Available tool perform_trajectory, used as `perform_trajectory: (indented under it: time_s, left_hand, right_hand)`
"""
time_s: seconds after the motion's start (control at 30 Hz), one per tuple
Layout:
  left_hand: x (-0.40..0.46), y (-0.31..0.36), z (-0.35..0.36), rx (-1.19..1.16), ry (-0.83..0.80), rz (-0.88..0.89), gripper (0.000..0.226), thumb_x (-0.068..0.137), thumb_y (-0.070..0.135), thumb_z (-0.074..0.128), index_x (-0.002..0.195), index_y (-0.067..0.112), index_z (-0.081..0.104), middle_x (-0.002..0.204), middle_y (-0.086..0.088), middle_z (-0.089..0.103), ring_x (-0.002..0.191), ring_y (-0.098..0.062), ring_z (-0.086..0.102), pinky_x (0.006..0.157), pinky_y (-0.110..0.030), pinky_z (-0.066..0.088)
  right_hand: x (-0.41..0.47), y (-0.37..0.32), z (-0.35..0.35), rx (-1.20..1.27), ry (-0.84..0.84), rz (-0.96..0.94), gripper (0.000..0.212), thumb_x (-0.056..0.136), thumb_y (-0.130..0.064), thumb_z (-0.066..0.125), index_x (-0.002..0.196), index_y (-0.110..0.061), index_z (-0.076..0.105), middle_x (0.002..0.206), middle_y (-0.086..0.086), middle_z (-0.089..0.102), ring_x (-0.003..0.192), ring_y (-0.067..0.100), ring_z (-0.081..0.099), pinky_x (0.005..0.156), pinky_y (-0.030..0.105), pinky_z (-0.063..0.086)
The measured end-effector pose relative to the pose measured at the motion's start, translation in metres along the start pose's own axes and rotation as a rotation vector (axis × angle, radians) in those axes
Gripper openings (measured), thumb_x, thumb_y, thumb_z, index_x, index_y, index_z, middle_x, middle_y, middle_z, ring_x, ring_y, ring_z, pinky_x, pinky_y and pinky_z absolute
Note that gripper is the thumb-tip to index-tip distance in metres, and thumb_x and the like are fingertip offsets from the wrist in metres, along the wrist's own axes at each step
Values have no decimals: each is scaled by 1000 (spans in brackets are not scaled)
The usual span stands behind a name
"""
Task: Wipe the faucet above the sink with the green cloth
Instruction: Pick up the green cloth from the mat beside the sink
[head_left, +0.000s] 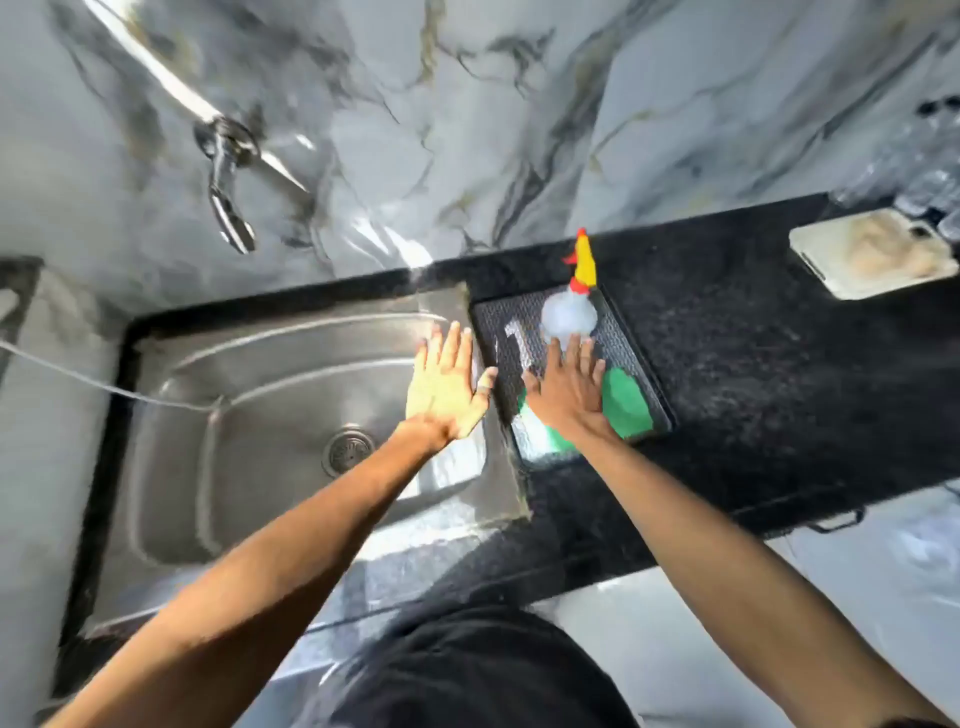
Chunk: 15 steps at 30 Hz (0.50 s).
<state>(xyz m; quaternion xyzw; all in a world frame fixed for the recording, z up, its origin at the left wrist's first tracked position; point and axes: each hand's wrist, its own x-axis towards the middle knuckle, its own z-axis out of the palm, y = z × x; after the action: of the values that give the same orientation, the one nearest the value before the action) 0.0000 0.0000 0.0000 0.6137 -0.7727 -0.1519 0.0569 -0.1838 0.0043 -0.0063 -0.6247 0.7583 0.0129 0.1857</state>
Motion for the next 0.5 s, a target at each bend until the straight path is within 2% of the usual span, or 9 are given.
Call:
perform_trajectory:
  time_s: [0.13,0.23,0.33,0.4,0.5]
  left_hand:
    - [-3,23,27,23,-138,-7,75,108,52,29,166,8,9,176,-13,0,163,-32,-9,133,-48,-6]
    - [-4,33,42,-17,-195,9,75,109,51,31,166,8,9,176,-13,0,163,-32,-10,133,-47,-7]
    - [-6,33,47,-43,-214,9,73,109,49,32,166,8,12,176,-15,2,163,-31,-9,133,-46,-8]
    - [-8,29,49,-64,-206,9,72,109,48,32,166,8,14,175,-15,5,163,-32,-7,133,-46,-7]
    - [-10,15,50,-82,-215,-4,70,110,47,31,165,8,15,175,-15,9,163,-32,-5,133,-46,-4]
  right_hand:
    - [-13,24,16,22,-201,235,103,99,-58,57,165,-3,0,171,33,-10,158,55,-6,124,73,14]
    - [-16,25,22,39,-305,236,112,99,-64,56,163,2,-8,168,35,-17,155,59,-11,123,76,11]
    - [-14,20,21,-6,-368,215,129,90,-65,69,162,4,-12,167,36,-20,154,61,-12,121,79,9]
    - [-13,14,22,-61,-377,225,118,95,-51,70,162,4,-10,168,37,-17,154,63,-8,121,79,13]
    - [-11,9,21,-203,-295,215,78,107,-18,55,162,8,7,168,40,2,151,65,14,116,78,31]
